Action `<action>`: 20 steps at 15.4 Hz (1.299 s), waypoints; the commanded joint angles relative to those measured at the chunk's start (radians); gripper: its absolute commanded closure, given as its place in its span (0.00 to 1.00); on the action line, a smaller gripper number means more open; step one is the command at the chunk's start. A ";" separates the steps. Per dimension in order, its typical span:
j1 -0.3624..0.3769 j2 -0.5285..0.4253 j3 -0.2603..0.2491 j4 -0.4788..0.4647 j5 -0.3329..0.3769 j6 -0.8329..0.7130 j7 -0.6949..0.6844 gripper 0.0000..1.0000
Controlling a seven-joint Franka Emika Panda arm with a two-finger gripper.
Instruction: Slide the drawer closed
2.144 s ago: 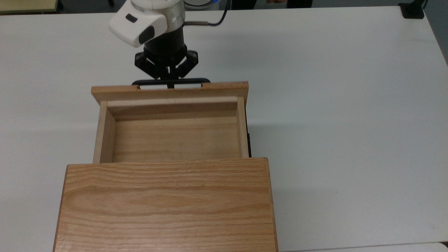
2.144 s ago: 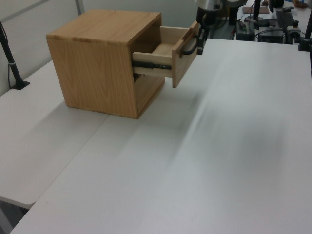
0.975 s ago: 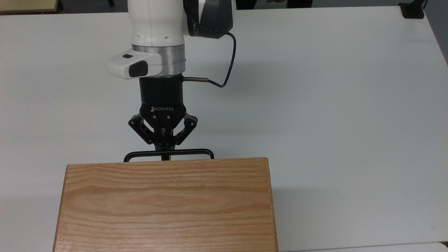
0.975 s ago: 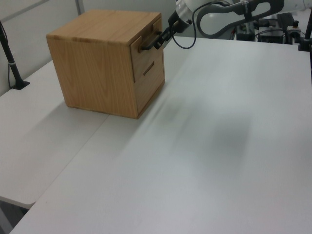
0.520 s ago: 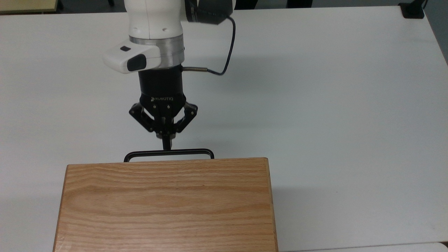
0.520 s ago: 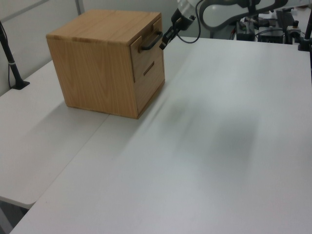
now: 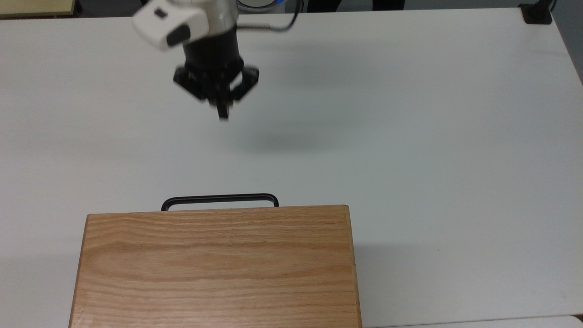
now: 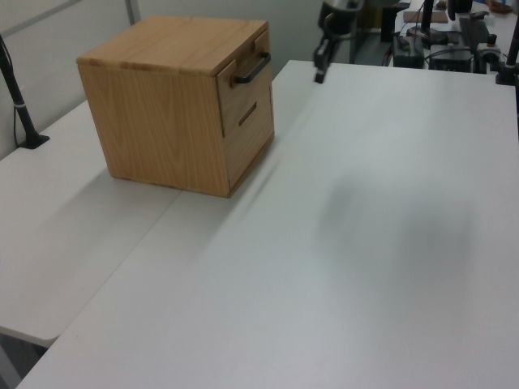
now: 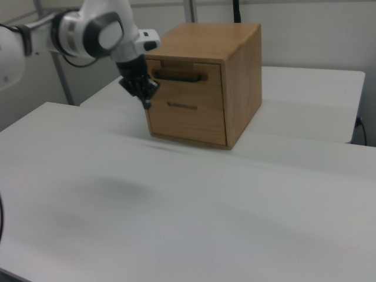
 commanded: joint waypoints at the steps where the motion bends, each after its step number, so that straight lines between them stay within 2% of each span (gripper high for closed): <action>1: 0.011 -0.147 -0.002 -0.089 -0.031 -0.186 -0.005 0.96; 3: 0.015 -0.201 -0.002 -0.130 -0.031 -0.209 -0.003 0.90; 7: 0.016 -0.253 -0.002 -0.136 -0.031 -0.295 -0.005 0.81; 10: 0.015 -0.267 -0.002 -0.140 -0.032 -0.298 -0.007 0.59; 11: 0.015 -0.264 -0.002 -0.140 -0.036 -0.298 -0.007 0.24; 12: 0.015 -0.262 -0.001 -0.140 -0.045 -0.301 -0.005 0.00; 18: 0.019 -0.253 0.002 -0.140 -0.091 -0.309 -0.003 0.00; 20: 0.027 -0.252 0.008 -0.140 -0.138 -0.338 -0.003 0.00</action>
